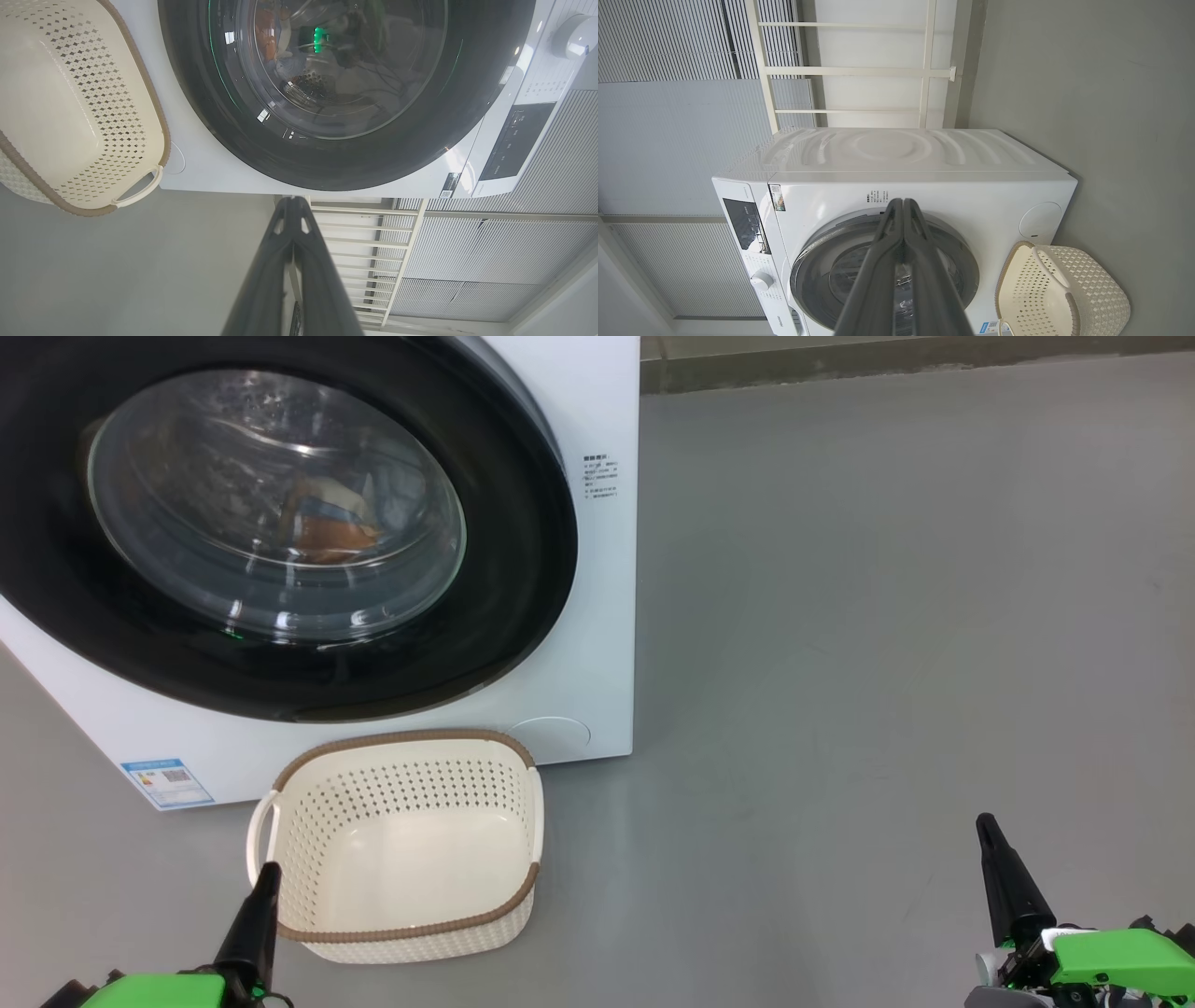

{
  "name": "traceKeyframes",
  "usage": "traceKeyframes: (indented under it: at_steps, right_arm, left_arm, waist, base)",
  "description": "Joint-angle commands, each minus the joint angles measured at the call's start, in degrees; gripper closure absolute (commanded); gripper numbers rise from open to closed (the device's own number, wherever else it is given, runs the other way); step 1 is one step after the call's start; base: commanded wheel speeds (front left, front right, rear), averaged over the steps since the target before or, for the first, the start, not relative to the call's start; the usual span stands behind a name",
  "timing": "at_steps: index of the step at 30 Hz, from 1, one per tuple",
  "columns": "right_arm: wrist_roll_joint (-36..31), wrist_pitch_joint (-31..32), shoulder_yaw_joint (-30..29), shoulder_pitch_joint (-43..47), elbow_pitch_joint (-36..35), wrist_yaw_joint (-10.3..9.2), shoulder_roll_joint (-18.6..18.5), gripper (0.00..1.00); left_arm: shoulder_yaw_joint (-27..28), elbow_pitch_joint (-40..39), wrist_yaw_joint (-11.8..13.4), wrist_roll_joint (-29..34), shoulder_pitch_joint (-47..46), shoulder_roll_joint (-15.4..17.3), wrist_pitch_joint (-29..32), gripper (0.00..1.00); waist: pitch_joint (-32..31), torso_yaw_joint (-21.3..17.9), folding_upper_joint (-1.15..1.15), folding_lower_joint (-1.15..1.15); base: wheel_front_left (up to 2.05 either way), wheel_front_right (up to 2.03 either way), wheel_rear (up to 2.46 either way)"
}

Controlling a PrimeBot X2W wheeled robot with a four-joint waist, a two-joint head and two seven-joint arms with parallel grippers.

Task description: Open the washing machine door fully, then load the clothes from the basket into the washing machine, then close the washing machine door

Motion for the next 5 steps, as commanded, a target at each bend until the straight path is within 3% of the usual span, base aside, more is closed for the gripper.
traceKeyframes:
  at_steps: [1, 5]
  right_arm:
    - [0.21, 0.43, 1.55, -2.34, -1.42, -0.05, -0.71, 1.0]
    - [0.21, 0.43, 1.55, -2.34, -1.42, -0.05, -0.71, 1.0]
  left_arm:
    - [2.06, -1.66, -0.18, -0.13, -2.34, 0.67, 0.31, 1.0]
    - [2.06, -1.66, -0.18, -0.13, -2.34, 0.67, 0.32, 1.0]
  waist:
    - [0.0, 0.0, 0.0, 0.0]
    - [0.0, 0.0, 0.0, 0.0]
  base:
    - [0.0, 0.0, 0.0]
    - [0.0, 0.0, 0.0]
